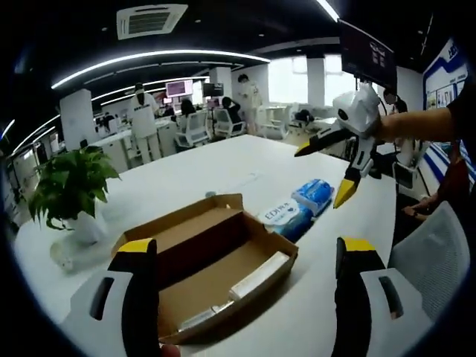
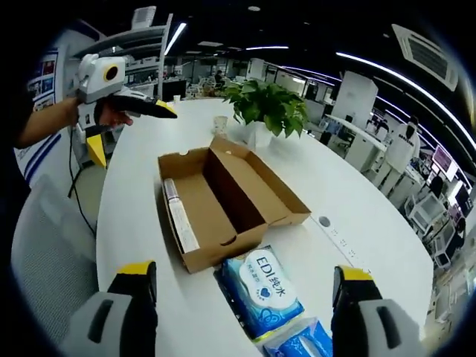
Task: Operate the shoe box by opening the lid, removing the specified soft item, and placing it in the target area until the item is outside and the box remains undamaged.
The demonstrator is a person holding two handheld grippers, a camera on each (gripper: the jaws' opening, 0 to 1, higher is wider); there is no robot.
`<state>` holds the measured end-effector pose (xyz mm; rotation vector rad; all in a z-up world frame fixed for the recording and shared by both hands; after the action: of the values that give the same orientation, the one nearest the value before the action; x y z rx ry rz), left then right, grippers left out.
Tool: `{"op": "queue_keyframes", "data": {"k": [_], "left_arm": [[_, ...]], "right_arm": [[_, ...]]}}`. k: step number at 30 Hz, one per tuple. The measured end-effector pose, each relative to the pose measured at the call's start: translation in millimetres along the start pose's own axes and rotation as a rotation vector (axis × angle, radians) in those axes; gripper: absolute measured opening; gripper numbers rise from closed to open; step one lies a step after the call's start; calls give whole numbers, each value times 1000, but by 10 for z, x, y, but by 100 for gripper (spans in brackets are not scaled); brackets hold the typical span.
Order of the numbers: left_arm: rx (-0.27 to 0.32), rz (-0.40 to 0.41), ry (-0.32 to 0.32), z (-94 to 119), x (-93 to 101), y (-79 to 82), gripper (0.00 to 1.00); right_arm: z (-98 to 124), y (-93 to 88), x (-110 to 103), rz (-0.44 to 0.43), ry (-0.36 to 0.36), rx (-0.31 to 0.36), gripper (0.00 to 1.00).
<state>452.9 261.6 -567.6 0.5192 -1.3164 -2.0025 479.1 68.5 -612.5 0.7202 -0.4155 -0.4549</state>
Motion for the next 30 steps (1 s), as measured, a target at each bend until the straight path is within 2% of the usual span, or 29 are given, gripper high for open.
{"op": "queue_keyframes", "data": {"k": [9,15,21,30], "left_arm": [[18,8,42,244,4,-94,99],[50,-33,69,439,68,-132,99],[51,-3,75,602,170,-270,99],[81,-15,109,815,334,-472,99]], "right_arm": [[-284,117,-102,72,64,-2,98],[-406,162,-176,93,98,8,98],[-537,199,-212,128,110,16,96],[-693,180,-302,177,146,-26,93]]}}
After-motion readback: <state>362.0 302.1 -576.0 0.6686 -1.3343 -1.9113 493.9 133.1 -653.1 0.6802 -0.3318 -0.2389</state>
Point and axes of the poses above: the point that each gripper's makers call its tool centre point, and the gripper's own axes: z roughly backward along the fingers, x roughly to its right, y roughly out of its top, the point moved 1 cm from there along z, roughly backward along the fingers, and after that the axes turned 4 degrees about z, right-handed, at the moved point
